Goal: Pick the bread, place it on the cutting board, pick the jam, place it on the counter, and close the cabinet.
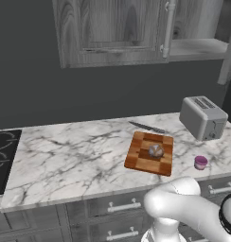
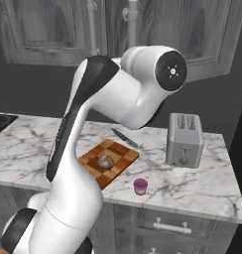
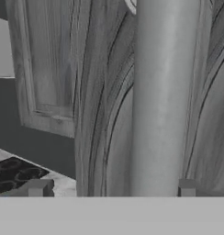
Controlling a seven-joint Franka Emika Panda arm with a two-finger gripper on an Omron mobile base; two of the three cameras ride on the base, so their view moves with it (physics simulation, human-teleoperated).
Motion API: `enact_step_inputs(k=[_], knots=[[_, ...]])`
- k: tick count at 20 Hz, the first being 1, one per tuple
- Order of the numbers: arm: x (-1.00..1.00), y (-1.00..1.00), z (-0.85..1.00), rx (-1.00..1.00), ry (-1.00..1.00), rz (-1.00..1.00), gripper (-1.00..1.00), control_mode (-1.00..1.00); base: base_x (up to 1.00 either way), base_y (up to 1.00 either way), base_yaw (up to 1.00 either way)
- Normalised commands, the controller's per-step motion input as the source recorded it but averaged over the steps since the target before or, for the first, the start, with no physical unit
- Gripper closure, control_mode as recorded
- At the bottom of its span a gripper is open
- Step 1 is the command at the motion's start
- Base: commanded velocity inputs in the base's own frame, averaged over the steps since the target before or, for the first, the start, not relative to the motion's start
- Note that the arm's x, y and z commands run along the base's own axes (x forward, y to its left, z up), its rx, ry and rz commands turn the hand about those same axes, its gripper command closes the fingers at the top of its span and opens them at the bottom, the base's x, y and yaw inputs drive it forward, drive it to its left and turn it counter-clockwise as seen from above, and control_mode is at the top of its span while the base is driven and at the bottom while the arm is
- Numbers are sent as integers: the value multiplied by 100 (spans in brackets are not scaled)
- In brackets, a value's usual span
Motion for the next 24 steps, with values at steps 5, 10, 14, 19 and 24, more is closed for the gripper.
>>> enact_step_inputs(k=[5,10,14,19,24], knots=[[54,60,-3,0,-3,-21,-100,-100,0,0,0],[76,41,-1,0,-5,-13,-100,-100,0,0,0],[75,36,-4,0,-8,-8,-100,-100,0,0,0],[64,33,-7,0,-10,-8,-100,-100,0,0,0],[57,23,-6,0,-8,-6,-100,-100,0,0,0]])
